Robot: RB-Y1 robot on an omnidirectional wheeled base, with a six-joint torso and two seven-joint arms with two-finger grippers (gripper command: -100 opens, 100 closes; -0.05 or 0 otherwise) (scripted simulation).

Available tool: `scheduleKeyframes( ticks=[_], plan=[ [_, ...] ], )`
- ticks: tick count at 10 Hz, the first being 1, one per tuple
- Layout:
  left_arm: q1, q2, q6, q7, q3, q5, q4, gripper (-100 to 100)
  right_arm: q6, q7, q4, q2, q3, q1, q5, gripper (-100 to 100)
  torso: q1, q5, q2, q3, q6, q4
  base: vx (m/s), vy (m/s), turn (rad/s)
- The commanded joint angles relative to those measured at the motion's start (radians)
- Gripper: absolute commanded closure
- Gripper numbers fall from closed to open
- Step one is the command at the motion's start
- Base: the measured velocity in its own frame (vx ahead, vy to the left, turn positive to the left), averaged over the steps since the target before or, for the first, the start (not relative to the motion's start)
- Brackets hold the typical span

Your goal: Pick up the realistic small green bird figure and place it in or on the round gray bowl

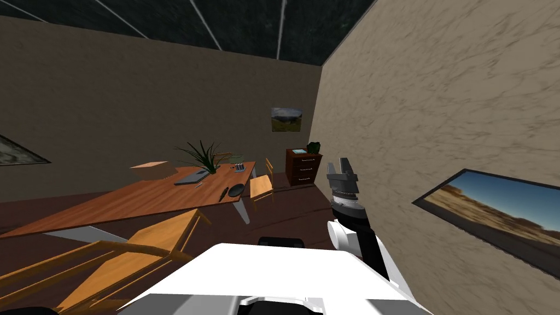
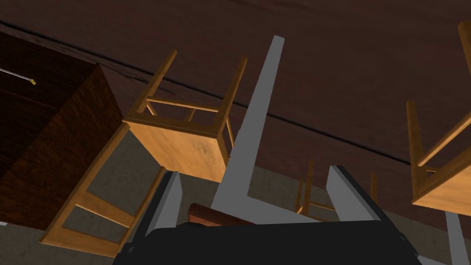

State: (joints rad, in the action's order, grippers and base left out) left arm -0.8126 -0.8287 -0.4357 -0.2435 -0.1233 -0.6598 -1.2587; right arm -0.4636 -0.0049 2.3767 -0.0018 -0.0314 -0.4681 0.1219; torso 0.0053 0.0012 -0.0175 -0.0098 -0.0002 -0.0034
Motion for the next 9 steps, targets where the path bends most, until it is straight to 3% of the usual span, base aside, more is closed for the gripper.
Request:
scheduleKeyframes(
  ticks=[1, 2, 3, 4, 5, 6, 9],
  plan=[
    [0.004, -0.031, -0.002, -0.011, -0.020, -0.026, 0.050, -100, 0.000, 0.000, 0.000, 0.000, 0.000, 0.000, 0.000, 0, 0.000, 0.000, 0.000, 0.000, 0.000, 0.000, 0.234, 0.067, -0.125],
    [0.004, -0.031, -0.002, -0.011, -0.020, -0.026, 0.058, -100, 0.000, 0.000, 0.000, 0.000, 0.000, 0.000, 0.000, 0, 0.002, 0.000, 0.000, 0.000, 0.000, 0.000, 0.226, 0.101, -0.052],
    [0.013, -0.059, -0.005, -0.024, -0.037, -0.046, 0.099, -100, 0.000, 0.000, 0.000, 0.000, 0.000, 0.000, 0.000, 0, 0.003, 0.001, 0.001, 0.000, 0.000, 0.000, 0.274, 0.108, -0.098],
    [0.013, -0.059, -0.005, -0.024, -0.037, -0.046, 0.105, -100, 0.000, 0.000, 0.000, 0.000, 0.000, 0.000, 0.000, 0, 0.004, 0.001, -0.002, -0.001, 0.000, 0.000, 0.236, 0.075, -0.069],
    [0.023, -0.085, -0.007, -0.037, -0.052, -0.066, 0.148, -100, 0.000, 0.000, 0.000, 0.000, 0.000, 0.000, 0.000, 0, 0.002, 0.001, 0.000, 0.000, 0.000, 0.000, 0.217, 0.071, -0.107],
    [0.023, -0.085, -0.007, -0.037, -0.052, -0.066, 0.150, -100, 0.000, 0.000, 0.000, 0.000, 0.000, 0.000, 0.000, 0, 0.002, 0.000, 0.001, 0.000, 0.000, 0.000, 0.211, 0.076, -0.063],
    [0.046, -0.132, -0.011, -0.060, -0.080, -0.101, 0.227, -100, 0.000, 0.000, 0.000, 0.000, 0.000, 0.000, 0.000, 0, 0.000, 0.000, -0.001, -0.001, 0.000, 0.000, 0.260, 0.074, -0.092]
  ],
)
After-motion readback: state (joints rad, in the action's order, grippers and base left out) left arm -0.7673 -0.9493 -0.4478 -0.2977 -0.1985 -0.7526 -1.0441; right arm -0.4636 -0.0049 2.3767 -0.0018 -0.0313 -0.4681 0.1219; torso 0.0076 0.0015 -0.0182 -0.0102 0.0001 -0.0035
